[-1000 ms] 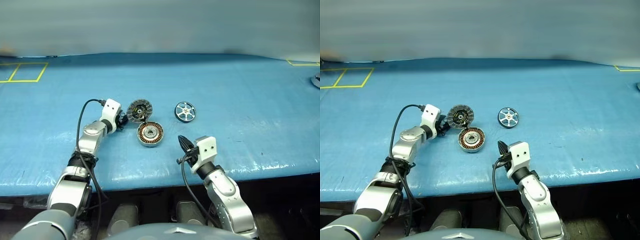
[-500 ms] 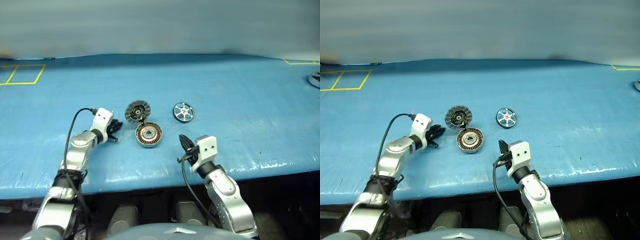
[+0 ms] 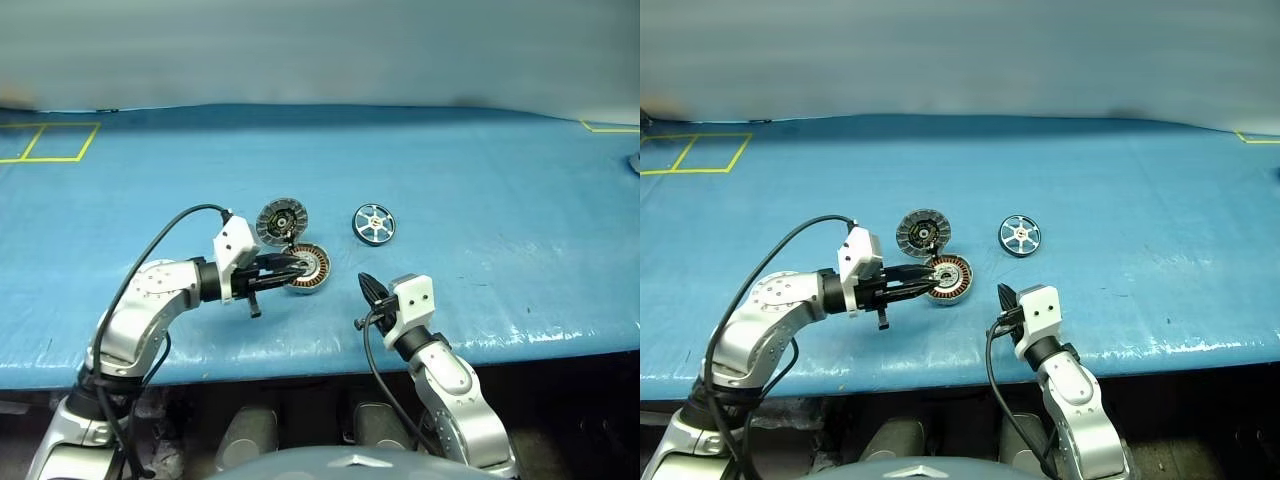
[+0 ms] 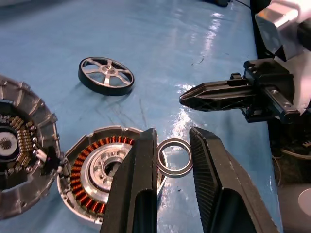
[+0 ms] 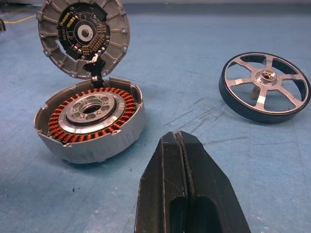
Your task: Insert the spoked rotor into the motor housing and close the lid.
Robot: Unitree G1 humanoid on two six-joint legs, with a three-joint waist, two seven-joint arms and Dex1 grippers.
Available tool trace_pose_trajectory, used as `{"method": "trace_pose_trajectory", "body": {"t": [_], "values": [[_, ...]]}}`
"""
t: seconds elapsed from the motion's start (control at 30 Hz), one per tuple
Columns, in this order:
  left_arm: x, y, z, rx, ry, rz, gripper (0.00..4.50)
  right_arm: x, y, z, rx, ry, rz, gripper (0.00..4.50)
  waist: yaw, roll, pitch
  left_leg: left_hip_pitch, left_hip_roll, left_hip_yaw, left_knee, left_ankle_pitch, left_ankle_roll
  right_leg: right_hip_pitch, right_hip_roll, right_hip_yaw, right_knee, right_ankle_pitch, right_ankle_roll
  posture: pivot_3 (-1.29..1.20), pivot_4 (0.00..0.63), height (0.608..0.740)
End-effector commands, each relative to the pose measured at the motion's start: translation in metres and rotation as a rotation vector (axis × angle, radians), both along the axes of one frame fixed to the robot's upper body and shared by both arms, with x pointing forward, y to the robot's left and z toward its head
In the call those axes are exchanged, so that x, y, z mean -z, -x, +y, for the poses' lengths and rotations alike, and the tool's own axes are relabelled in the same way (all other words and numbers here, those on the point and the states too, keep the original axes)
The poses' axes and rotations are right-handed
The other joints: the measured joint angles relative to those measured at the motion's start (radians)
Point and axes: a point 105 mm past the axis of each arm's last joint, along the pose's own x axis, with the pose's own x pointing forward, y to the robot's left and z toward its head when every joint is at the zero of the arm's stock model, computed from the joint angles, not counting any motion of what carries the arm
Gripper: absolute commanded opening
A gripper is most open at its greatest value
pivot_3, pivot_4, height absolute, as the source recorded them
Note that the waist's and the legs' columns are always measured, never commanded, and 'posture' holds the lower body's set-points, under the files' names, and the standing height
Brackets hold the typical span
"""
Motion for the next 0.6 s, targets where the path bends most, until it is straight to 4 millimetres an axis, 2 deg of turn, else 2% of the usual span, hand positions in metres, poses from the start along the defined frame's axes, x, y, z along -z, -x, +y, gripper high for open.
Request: {"method": "trace_pose_trajectory", "body": {"t": [0.03,0.2,0.33,0.6], "values": [[0.005,-0.016,-0.012,-0.045,-0.052,-0.073,0.65,-0.011,-0.001,0.000,0.001,-0.020,-0.039,0.00,0.000,0.000,0.000,0.000,0.000,0.000,0.000,0.000,0.000,0.000,0.001,0.000,0.000,0.000,0.000,0.00,0.150,0.740],[0.022,-0.029,-0.019,-0.087,-0.097,-0.090,0.65,-0.012,-0.002,-0.001,0.007,-0.017,-0.046,0.00,-0.003,0.000,0.000,0.000,0.000,0.000,0.000,0.000,0.000,0.000,0.001,0.001,0.000,0.001,0.000,0.00,0.150,0.740],[0.037,-0.038,-0.015,-0.149,-0.147,-0.092,0.65,-0.012,0.000,0.004,-0.029,0.004,-0.063,0.00,-0.002,0.000,0.000,0.000,0.000,0.000,-0.001,0.000,0.000,0.000,0.001,0.001,0.000,0.001,-0.002,0.00,0.150,0.740],[0.048,-0.042,-0.007,-0.203,-0.160,-0.072,0.65,-0.006,0.005,0.012,-0.086,0.000,-0.054,0.00,-0.002,0.000,0.000,0.000,0.000,0.000,0.000,0.000,0.000,0.000,0.001,0.001,0.000,0.001,-0.001,0.00,0.150,0.740]]}}
